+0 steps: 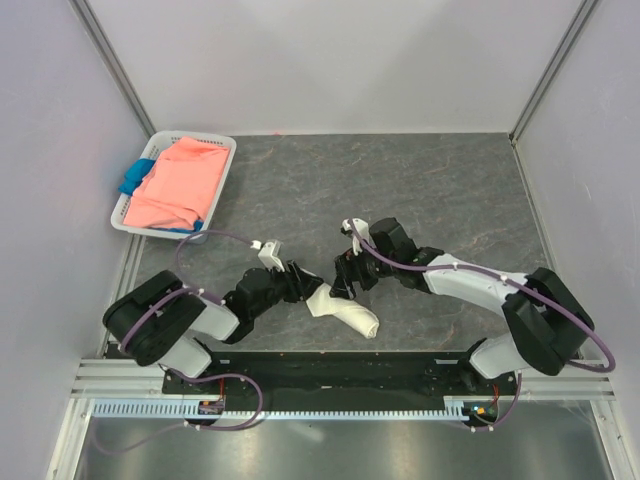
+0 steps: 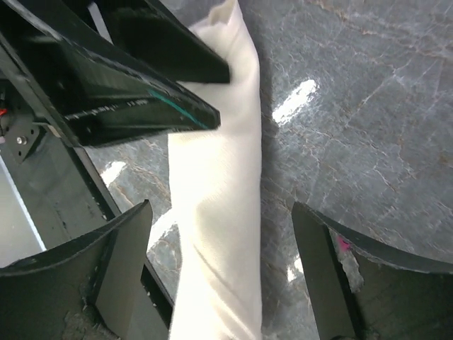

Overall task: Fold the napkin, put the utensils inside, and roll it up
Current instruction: Roll the napkin with the utensil

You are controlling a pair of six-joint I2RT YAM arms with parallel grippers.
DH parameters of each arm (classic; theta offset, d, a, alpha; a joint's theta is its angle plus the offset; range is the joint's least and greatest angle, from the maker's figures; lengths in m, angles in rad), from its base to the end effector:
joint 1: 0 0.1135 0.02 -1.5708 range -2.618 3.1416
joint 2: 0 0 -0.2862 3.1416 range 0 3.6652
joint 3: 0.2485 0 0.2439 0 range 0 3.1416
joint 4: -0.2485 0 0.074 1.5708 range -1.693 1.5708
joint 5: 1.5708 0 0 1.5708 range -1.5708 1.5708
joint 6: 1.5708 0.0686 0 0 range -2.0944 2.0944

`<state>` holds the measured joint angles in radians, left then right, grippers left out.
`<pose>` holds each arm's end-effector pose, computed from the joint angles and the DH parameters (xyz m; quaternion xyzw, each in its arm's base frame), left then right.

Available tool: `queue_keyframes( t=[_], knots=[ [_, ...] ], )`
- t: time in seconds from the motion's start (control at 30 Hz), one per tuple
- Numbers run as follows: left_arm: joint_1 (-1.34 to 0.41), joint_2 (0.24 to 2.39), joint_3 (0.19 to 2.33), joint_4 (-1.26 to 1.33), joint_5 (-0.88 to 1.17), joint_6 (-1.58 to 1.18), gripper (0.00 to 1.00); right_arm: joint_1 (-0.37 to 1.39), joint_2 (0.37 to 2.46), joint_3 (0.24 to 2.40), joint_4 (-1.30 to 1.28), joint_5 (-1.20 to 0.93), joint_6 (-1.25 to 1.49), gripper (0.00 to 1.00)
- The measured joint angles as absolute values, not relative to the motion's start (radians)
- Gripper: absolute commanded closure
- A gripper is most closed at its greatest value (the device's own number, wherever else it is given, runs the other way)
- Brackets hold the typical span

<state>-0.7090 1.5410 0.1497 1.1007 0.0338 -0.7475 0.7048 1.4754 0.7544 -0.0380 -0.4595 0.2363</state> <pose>0.1877 -0.1641 0.1368 -0.0053 0.8020 -0.4076 0.4367 0.2151 0.2229 0.1942 -0.2951 0.8493 0.3608 0.2478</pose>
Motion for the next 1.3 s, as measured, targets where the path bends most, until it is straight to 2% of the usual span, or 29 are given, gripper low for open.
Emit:
queue_keyframes(
  t=[0.33,0.43,0.73,0.93,1.3],
  knots=[
    [-0.742,1.240,0.231,0.719,0.034,-0.705,0.35,0.730,1.337,0.719,-0.077,-0.340,0.240,0.09],
    [-0.742,1.128,0.270,0.591,0.001,-0.698,0.28,0.800,1.333,0.708,-0.089,-0.252,0.246,0.10],
    [-0.656,0.815,0.392,0.143,-0.108,-0.684,0.25,0.994,1.413,0.730,-0.088,0.027,0.243,0.12],
    [-0.626,0.737,0.420,-0.051,-0.109,-0.674,0.25,1.052,1.521,0.785,-0.092,0.117,0.204,0.12],
    [-0.616,0.732,0.443,-0.165,-0.102,-0.657,0.24,1.064,1.623,0.839,-0.089,0.144,0.159,0.17]
  ],
)
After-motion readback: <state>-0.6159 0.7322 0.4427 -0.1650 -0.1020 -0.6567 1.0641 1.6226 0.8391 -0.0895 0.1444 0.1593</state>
